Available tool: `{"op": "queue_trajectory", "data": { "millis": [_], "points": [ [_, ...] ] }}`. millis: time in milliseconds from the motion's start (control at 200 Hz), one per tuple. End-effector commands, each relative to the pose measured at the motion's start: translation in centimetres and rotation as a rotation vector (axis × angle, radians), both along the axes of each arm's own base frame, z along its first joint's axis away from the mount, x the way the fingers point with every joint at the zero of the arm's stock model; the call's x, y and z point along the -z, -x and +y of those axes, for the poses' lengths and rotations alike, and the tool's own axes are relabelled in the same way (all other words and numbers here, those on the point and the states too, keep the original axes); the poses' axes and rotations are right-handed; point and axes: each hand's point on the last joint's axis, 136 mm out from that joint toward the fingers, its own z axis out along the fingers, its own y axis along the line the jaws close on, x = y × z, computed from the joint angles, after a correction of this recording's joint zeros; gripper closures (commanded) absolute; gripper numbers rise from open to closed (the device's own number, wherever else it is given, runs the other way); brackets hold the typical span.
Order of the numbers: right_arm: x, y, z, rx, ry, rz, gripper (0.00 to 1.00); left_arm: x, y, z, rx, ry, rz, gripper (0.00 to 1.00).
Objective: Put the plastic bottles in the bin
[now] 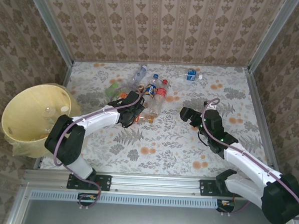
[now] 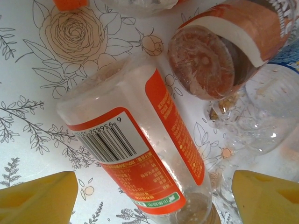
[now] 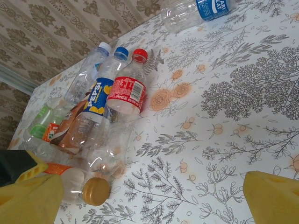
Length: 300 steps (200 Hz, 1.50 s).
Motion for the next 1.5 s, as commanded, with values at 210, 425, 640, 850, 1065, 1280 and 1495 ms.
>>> {"op": "queue_trajectory", "data": {
  "millis": [210,425,640,850,1065,1280,1495],
  "points": [
    [-1.5,-0.7,-0.5,0.009,0.036,-0.008,0.00,2.0,-1.1,-0.7,-0.066,0.039,0.032,0.17],
    [-2.2,-1.3,0.0,-0.003,0.029,-0.023,0.00,4.2,-0.5,0.4,-0.080,-0.009,0.053,0.21],
    [-2.0,-1.0,0.1,-0.007,0.019,-0.007,0.00,6.0,0.1,0.9,-0.089,-0.014,0.059,0.24],
    [-1.5,-0.4,-0.2,0.008,-0.009,0.002,0.00,5.8,-0.4,0.8,-0.037,-0.006,-0.016,0.34],
    [-2.8,-0.2,1.2,-0.083,-0.028,-0.051,0.00,2.8,-1.4,0.3,0.102,-0.057,-0.110,0.37],
    [-4.2,0.4,4.3,-0.265,-0.048,-0.111,0.00,-1.5,-1.4,2.0,0.180,-0.146,-0.259,0.38],
    [-4.4,0.3,6.4,-0.337,-0.028,-0.134,0.00,-7.6,-1.2,4.4,0.249,-0.280,-0.390,0.38]
  ]
}}
